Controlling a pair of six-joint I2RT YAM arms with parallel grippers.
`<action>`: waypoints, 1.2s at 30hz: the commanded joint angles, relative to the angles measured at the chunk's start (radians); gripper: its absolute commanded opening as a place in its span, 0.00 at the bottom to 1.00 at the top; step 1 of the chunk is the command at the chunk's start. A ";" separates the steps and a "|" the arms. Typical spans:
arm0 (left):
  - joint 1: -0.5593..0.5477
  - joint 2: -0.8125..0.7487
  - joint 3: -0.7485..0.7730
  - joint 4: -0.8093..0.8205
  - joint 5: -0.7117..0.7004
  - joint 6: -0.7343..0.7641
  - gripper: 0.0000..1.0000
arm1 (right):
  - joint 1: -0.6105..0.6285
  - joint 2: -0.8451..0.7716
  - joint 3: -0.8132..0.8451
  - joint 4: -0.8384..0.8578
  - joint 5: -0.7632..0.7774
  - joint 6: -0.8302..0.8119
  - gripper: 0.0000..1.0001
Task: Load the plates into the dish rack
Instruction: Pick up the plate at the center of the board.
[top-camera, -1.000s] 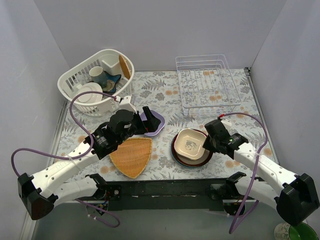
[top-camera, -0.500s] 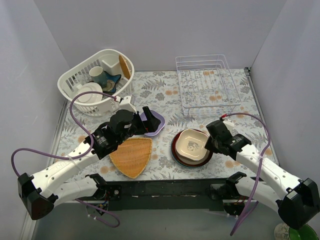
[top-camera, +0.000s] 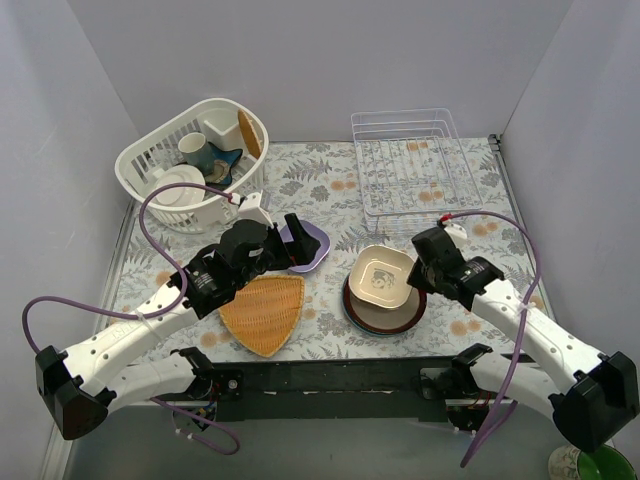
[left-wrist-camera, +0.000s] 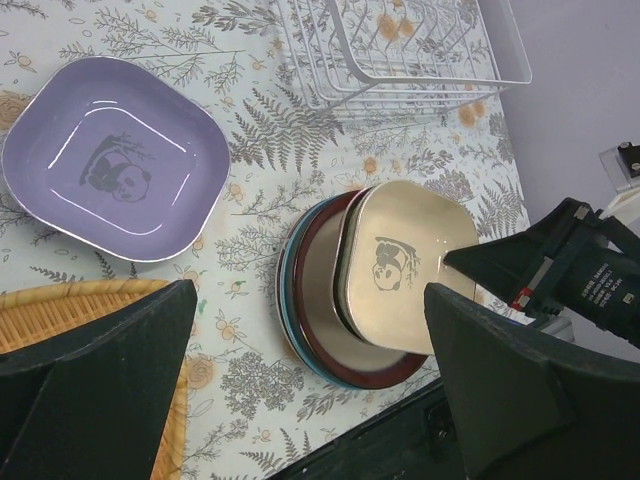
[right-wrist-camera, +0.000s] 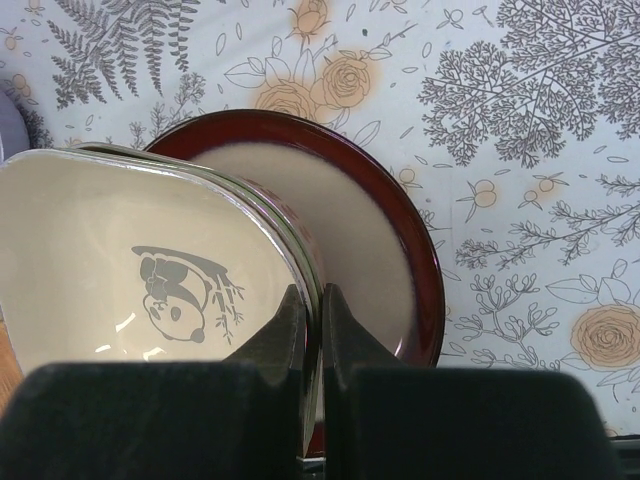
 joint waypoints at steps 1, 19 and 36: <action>0.003 -0.031 0.014 -0.016 -0.022 0.002 0.98 | -0.007 0.012 0.073 0.102 -0.019 -0.009 0.01; 0.003 -0.088 0.083 -0.100 -0.113 0.004 0.98 | -0.004 0.356 0.284 0.297 -0.197 -0.096 0.01; 0.003 -0.134 0.080 -0.160 -0.168 -0.023 0.98 | 0.056 0.661 0.518 0.421 -0.318 -0.211 0.01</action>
